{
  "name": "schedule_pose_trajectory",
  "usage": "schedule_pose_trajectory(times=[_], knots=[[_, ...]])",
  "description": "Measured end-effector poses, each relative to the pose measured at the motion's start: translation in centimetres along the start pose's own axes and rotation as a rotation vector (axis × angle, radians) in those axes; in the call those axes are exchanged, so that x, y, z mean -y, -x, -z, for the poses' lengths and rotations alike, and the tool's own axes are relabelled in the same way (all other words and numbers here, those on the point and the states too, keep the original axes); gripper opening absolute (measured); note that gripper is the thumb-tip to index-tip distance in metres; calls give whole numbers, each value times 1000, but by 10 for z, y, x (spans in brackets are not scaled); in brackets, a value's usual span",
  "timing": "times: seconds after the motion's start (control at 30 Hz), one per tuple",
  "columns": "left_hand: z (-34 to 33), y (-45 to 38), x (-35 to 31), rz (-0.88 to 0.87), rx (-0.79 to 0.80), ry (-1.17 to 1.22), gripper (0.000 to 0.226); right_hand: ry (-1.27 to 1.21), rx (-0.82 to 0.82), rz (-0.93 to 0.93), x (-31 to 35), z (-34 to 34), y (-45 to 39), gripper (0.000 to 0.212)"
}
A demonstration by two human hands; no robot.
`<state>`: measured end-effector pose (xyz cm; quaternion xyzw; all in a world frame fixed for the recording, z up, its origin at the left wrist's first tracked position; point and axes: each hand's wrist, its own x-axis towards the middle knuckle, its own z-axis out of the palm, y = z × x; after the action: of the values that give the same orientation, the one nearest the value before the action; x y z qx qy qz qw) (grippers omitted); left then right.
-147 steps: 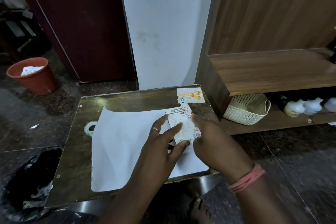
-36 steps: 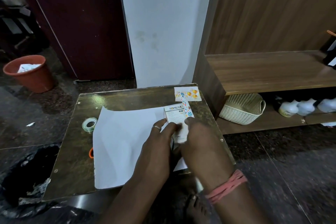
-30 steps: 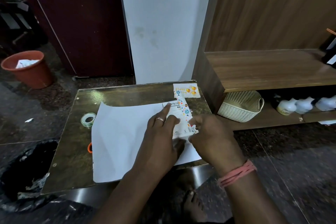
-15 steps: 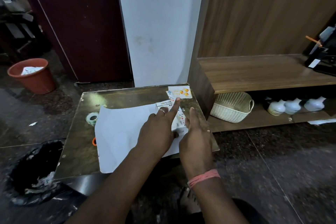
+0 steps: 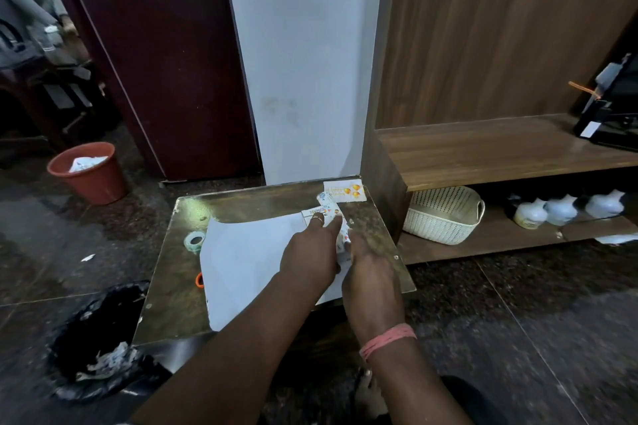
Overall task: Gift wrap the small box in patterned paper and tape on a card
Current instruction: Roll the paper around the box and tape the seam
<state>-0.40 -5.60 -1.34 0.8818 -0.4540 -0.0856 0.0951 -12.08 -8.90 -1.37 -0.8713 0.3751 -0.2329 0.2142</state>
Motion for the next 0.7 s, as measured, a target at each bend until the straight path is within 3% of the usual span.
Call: schedule_pose_trajectory(times=[0.13,0.23,0.33,0.43,0.53,0.7], knots=[[2,3,-4,31,7,-36,89,-11,-11,37,-7,3,-7,63],[8,1,-4,28,37,-53,94,-268,4,10,-16,5,-13,68],[12,1,-1,17,65,-49,97,-614,67,-188,-30,10,-22,52],[14,-1,0,2,71,-49,99,-870,-37,-389,-35,17,-33,31],[13,0,0,0,62,-53,99,-732,-55,-337,-36,9,-47,25],[12,2,-3,5,42,-51,97,-584,177,-166,-32,-5,-65,37]])
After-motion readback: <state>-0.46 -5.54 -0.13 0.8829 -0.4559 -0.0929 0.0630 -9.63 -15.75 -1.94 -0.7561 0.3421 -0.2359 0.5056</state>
